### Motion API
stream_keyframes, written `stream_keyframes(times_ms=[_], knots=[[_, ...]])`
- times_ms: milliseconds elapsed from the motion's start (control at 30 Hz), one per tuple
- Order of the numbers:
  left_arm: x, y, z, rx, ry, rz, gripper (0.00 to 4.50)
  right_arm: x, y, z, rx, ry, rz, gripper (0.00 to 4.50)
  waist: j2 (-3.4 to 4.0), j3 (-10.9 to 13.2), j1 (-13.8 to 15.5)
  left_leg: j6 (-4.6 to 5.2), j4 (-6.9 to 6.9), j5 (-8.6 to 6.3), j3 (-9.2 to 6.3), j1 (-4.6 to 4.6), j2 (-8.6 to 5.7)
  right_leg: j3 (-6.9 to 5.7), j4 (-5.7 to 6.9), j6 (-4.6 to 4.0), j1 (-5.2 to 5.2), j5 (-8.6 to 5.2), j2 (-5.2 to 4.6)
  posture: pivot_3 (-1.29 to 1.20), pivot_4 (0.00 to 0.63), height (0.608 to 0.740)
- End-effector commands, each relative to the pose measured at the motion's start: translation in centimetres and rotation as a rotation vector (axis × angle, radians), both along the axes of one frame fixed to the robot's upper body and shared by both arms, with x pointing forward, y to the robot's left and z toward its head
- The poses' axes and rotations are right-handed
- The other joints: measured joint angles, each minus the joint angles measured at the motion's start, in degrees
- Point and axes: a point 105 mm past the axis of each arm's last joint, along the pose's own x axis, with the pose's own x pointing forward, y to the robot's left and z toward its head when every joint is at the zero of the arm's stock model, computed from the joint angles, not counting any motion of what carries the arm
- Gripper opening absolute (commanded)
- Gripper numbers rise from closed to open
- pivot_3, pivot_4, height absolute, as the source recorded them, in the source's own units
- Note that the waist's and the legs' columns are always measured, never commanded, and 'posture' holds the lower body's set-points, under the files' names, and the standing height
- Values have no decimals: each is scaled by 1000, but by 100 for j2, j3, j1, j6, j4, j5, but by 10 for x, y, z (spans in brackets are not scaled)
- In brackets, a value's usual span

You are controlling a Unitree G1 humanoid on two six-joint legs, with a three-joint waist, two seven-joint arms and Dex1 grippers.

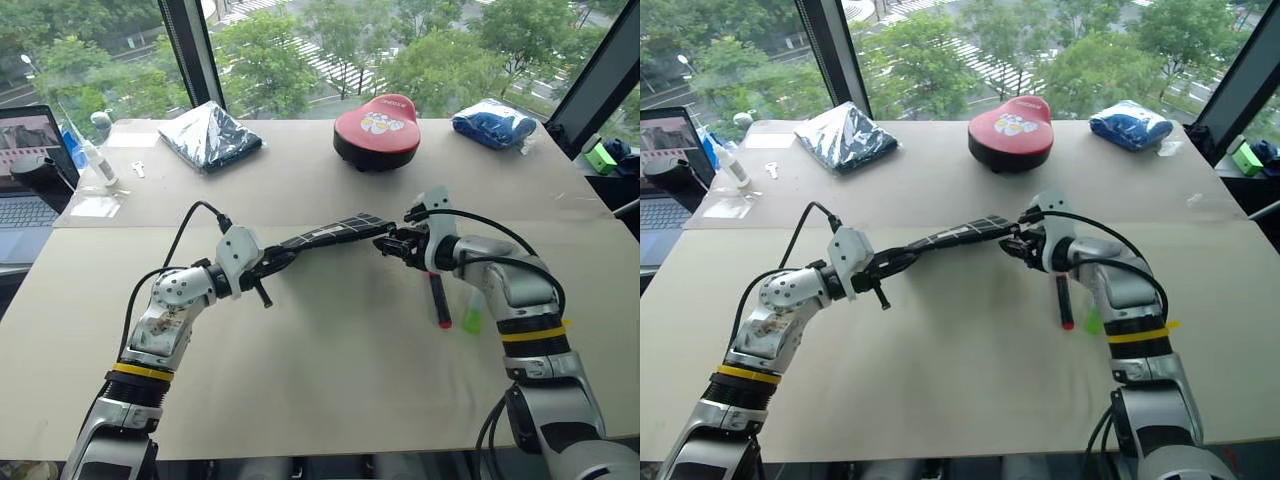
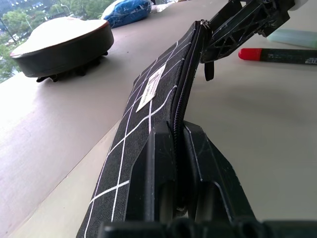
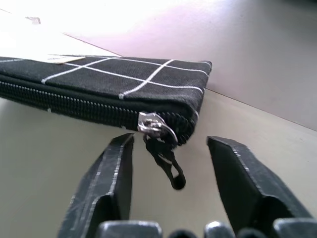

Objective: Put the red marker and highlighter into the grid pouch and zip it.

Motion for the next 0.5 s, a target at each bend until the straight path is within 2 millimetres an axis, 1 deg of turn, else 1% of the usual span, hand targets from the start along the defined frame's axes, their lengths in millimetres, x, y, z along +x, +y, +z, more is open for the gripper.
stream_keyframes(times_ms=[33, 67, 133, 300, 400, 500], knots=[[-4, 1, 8, -9, -36, -3, 0, -4, 10, 20, 8, -78, 70, 1076, 0, 0, -5, 0, 0, 0, 0, 0, 0, -1, 1, 0, 0, 0, 0, 0, 150, 740], [-4, 0, 7, -10, -36, -2, 0, -5, 12, 21, 15, -80, 79, 675, 0, 0, -9, 0, -1, 0, 0, 0, 0, 0, 1, 0, 0, 0, 0, 0, 150, 740], [-4, 0, 7, -11, -37, 0, 0, -6, 14, 23, 16, -83, 96, 27, 0, 0, -9, 0, -1, 0, 0, -1, 0, 0, 1, 0, 0, 0, 0, 0, 150, 740], [-4, -2, 7, -16, -38, 0, 0, -6, 20, 20, 14, -67, 110, 9, 0, 0, -9, 1, -1, 0, 0, 0, 0, 0, 0, 0, 1, 0, 0, 0, 150, 740], [-3, -3, 7, -18, -37, 0, 0, -5, 33, 15, -26, -66, 138, 9, 0, 0, -20, 0, -1, 0, 0, 0, 0, 0, 0, 0, 0, 0, 0, 0, 150, 740], [-4, -5, 7, -22, -35, -5, 0, -8, 49, 11, -133, -105, 198, 9, 0, 0, -38, -1, -2, 0, 0, 0, 0, 0, 1, 0, -2, 0, 0, 0, 150, 740]])
